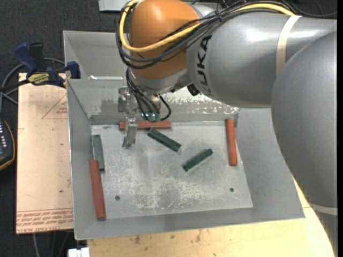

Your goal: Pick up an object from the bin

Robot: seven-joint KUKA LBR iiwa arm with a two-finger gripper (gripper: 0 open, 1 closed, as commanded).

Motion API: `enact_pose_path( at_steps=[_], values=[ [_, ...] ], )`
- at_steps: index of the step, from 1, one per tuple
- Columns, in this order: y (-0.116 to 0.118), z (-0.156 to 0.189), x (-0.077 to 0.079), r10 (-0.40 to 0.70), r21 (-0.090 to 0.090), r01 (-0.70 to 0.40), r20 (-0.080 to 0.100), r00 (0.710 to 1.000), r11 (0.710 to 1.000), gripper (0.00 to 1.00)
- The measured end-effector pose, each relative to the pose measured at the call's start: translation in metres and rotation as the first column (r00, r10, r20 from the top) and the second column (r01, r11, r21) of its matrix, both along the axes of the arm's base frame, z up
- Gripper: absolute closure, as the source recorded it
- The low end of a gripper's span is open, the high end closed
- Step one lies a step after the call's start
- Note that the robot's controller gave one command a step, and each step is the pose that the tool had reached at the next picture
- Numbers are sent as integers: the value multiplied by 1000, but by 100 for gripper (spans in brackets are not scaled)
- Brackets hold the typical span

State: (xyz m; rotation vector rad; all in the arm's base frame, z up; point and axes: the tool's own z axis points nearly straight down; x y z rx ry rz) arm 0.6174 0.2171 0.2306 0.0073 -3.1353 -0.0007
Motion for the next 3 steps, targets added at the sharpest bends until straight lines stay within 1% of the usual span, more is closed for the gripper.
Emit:
enact_pose_path(
  at_steps=[1, 2, 3],
  values=[
    [-79, -83, 33, 129, -3, -129, 2, 992, 992, 0],
    [-138, -127, -11, 365, -1, -365, 3, 931, 931, 0],
    [-139, -37, -33, 650, -3, -650, 13, 760, 760, 0]
  ],
)
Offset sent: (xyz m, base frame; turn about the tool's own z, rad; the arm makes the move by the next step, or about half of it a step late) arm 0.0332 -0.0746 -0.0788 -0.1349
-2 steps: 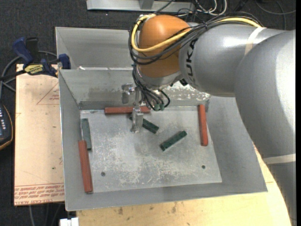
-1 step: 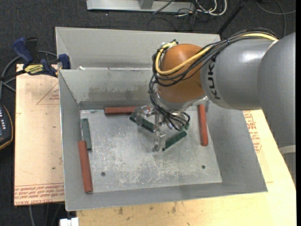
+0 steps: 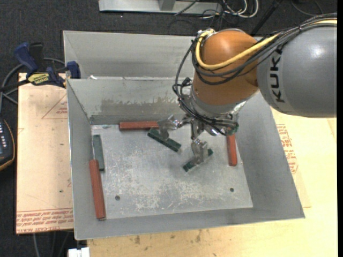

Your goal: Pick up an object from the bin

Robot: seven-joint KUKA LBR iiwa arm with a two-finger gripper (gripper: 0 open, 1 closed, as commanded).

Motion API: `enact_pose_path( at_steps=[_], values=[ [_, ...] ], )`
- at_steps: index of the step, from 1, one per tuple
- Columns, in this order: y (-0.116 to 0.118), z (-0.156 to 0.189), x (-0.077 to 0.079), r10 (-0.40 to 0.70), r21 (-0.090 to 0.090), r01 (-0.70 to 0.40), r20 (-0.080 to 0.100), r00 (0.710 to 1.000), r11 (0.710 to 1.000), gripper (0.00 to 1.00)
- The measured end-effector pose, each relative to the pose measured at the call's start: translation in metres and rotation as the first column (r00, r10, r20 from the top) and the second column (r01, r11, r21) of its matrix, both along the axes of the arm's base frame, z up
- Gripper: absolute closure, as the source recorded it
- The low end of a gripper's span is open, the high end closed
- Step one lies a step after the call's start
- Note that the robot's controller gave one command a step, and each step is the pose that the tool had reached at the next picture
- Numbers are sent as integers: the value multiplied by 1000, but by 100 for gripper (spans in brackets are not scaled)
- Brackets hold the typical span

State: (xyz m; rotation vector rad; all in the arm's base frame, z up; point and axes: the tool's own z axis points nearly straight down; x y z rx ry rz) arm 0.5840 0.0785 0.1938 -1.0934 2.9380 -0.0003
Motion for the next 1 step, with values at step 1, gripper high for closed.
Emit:
enact_pose_path(
  at_steps=[1],
  values=[
    [-77, -105, 4, -170, -3, 170, -11, 985, 985, 0]
  ],
)
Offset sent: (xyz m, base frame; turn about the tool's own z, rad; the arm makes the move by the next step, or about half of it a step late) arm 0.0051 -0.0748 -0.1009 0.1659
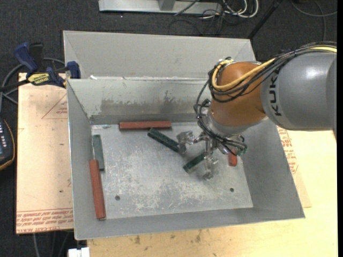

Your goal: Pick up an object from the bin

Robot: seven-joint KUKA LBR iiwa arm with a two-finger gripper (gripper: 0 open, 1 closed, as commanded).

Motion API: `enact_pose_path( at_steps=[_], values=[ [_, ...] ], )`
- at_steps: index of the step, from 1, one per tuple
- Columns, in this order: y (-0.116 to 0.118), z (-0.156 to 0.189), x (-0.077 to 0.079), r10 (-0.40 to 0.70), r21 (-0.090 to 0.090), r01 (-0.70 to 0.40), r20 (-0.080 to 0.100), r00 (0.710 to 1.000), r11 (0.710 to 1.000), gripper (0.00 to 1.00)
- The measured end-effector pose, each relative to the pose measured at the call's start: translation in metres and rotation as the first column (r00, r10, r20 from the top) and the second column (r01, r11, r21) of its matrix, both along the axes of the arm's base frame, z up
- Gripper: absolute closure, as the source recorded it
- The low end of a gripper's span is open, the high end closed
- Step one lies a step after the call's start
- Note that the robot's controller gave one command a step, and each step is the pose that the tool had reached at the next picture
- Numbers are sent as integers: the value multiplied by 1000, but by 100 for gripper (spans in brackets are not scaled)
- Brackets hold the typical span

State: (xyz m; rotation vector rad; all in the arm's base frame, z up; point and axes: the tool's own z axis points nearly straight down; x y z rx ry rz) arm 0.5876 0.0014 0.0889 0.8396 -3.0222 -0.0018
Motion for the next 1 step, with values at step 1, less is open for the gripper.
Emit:
enact_pose_path(
  at_steps=[1],
  values=[
    [-32, -20, 16, 49, 1, -49, 8, 999, 999, 0]
  ],
)
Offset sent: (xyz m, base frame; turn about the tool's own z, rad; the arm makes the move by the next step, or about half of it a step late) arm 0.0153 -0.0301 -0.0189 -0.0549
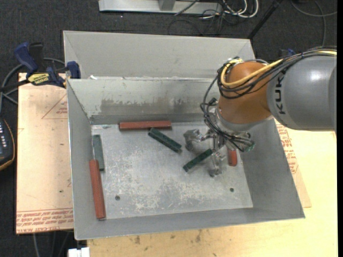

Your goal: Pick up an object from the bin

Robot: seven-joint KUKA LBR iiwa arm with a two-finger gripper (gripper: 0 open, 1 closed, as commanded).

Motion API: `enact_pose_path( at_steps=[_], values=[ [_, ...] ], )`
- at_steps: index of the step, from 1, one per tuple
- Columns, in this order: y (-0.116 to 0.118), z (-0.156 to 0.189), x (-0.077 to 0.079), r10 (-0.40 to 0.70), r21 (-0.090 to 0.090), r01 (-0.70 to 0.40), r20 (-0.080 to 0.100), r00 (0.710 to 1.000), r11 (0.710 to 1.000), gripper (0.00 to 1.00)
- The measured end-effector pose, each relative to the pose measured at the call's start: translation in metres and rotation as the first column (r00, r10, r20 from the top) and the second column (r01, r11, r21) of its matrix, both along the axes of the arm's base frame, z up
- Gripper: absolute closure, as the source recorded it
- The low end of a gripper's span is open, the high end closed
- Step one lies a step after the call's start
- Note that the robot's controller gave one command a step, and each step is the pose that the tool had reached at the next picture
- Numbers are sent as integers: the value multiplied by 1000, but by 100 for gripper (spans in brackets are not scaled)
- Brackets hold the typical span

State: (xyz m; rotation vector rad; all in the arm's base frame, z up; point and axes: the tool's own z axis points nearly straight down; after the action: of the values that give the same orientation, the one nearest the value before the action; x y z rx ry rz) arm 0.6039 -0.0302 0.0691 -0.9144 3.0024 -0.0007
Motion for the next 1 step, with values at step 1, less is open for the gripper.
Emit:
enact_pose_path(
  at_steps=[1],
  values=[
    [2, 2, 0, 1, 2, -1, 1, 1000, 1000, 100]
  ],
)
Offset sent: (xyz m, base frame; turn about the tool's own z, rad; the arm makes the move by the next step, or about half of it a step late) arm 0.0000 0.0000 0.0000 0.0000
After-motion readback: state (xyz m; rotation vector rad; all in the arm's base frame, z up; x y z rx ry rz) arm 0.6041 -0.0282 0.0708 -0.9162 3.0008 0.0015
